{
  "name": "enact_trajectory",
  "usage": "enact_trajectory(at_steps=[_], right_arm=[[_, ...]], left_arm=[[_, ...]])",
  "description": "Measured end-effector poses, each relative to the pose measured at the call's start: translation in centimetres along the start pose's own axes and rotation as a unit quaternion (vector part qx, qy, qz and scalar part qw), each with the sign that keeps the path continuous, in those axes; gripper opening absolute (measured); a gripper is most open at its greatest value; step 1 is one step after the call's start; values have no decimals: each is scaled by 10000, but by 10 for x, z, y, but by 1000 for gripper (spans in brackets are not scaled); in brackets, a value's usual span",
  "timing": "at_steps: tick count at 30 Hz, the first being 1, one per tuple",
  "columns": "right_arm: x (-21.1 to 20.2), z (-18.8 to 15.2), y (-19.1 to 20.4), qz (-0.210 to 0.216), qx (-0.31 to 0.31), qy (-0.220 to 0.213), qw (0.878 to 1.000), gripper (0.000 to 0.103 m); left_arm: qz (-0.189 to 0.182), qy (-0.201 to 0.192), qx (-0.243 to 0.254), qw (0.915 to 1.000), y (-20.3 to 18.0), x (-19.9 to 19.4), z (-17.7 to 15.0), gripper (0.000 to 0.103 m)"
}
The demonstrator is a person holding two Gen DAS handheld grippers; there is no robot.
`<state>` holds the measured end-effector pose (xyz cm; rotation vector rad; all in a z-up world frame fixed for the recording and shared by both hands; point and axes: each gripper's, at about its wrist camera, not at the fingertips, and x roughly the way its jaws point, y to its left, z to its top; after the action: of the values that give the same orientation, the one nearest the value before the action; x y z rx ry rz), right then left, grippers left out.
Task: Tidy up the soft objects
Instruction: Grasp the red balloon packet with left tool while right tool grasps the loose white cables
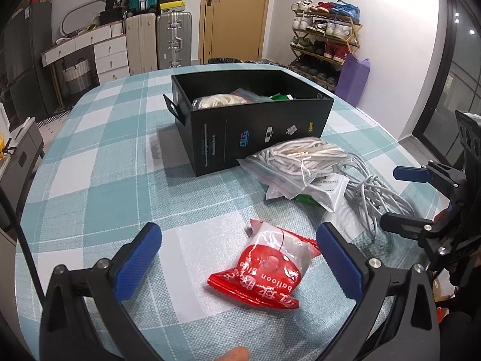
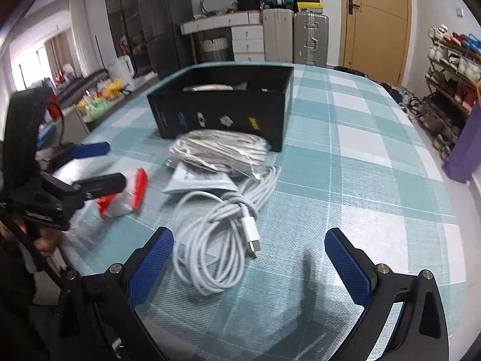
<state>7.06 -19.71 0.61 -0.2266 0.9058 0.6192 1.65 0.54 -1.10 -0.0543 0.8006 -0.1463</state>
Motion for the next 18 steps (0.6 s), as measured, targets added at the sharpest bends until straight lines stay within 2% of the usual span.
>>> enact_trajectory(at_steps=[6, 12, 18], right_arm=[[-2, -3, -6, -220, 19, 17, 9998, 102], [-9, -3, -5, 193, 78, -128, 9997, 102], [1, 1, 6, 218, 12, -50, 9997, 102]], left_arm=[[-62, 177, 92, 9998, -3, 5, -1, 103], [-172, 210, 161, 9995, -7, 4, -3, 103], [-220, 284, 335, 9988, -12, 3, -5, 103]])
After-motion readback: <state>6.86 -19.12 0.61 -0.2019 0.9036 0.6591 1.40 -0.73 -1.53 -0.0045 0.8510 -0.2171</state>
